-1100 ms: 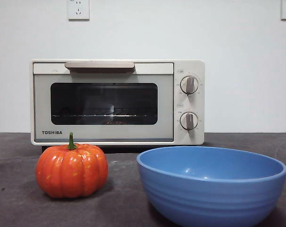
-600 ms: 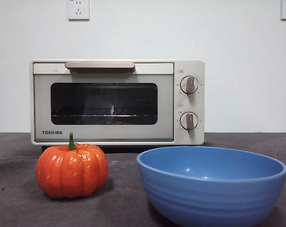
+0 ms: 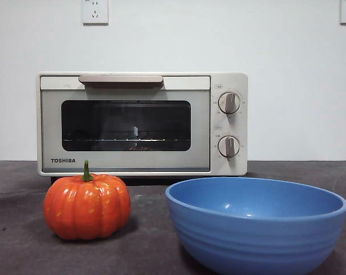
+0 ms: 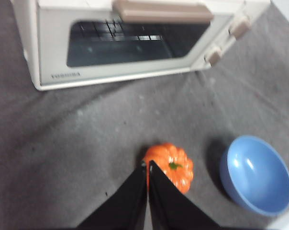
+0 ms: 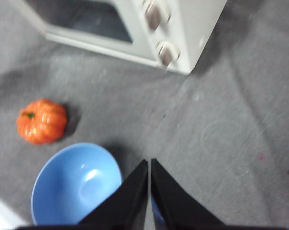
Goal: Place pumpkin in the steamer
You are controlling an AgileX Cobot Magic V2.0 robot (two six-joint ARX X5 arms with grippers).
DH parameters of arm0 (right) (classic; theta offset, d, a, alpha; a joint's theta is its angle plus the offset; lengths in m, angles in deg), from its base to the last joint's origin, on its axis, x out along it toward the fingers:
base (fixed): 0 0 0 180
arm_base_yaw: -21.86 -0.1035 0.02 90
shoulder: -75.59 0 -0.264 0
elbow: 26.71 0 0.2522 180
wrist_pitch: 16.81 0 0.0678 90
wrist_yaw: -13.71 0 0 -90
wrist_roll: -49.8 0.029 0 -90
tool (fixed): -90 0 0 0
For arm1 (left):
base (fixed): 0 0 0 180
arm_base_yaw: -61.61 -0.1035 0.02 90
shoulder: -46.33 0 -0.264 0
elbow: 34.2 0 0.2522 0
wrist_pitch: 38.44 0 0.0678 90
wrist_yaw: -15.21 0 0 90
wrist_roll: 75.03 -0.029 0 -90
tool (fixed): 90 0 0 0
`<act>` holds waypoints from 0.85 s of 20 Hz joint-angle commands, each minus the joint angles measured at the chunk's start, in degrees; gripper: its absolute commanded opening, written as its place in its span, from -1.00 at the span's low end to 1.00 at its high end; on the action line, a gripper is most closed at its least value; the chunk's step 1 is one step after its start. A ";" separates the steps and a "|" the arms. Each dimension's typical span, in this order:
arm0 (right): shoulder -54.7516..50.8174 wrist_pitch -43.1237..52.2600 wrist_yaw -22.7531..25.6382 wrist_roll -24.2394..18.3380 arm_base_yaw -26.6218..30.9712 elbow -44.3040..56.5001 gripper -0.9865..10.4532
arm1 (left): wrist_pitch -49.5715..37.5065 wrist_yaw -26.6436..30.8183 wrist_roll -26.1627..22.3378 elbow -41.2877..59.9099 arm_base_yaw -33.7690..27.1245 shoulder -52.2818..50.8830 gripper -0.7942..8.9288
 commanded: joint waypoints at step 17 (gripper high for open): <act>2.12 9.35 -2.25 1.55 -11.72 -1.18 -0.02 | -0.04 -0.28 -2.16 -1.29 0.50 0.28 -0.81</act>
